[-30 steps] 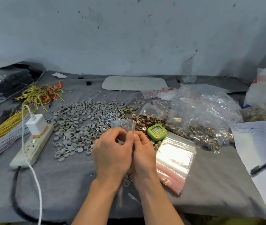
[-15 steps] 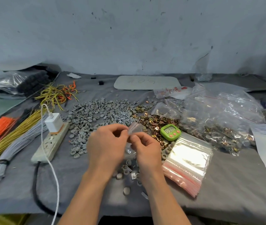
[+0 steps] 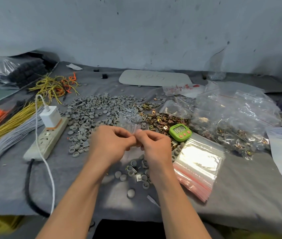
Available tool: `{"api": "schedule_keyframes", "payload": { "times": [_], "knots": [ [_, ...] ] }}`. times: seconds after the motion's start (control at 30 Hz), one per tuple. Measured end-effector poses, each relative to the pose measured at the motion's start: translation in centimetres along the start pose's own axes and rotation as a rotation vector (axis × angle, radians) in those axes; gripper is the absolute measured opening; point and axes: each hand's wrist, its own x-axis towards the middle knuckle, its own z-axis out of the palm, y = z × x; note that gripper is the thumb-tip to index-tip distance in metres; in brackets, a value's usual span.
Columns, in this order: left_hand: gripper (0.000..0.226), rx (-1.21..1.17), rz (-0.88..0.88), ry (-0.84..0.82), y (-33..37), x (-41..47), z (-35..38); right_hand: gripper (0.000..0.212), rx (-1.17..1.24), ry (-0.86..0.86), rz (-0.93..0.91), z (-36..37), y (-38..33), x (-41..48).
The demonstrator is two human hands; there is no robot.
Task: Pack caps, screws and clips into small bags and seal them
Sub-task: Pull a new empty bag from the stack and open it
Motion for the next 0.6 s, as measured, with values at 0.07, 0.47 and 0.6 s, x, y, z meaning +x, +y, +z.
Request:
{"api": "schedule_keyframes", "payload": {
  "times": [0.07,0.47,0.6],
  "knots": [
    [0.016,-0.088,-0.013,-0.038,-0.4,0.0,0.5,0.026,0.009,0.003,0.027,-0.1,0.2,0.4],
    [0.018,-0.059,0.065,-0.046,0.3,0.5,1.5,0.008,-0.620,0.140,-0.308,-1.7,-0.8,0.9],
    [0.017,0.285,0.248,0.097,1.7,0.1,1.3,0.008,-0.631,0.167,-0.306,-1.7,-0.6,0.8]
  ]
}}
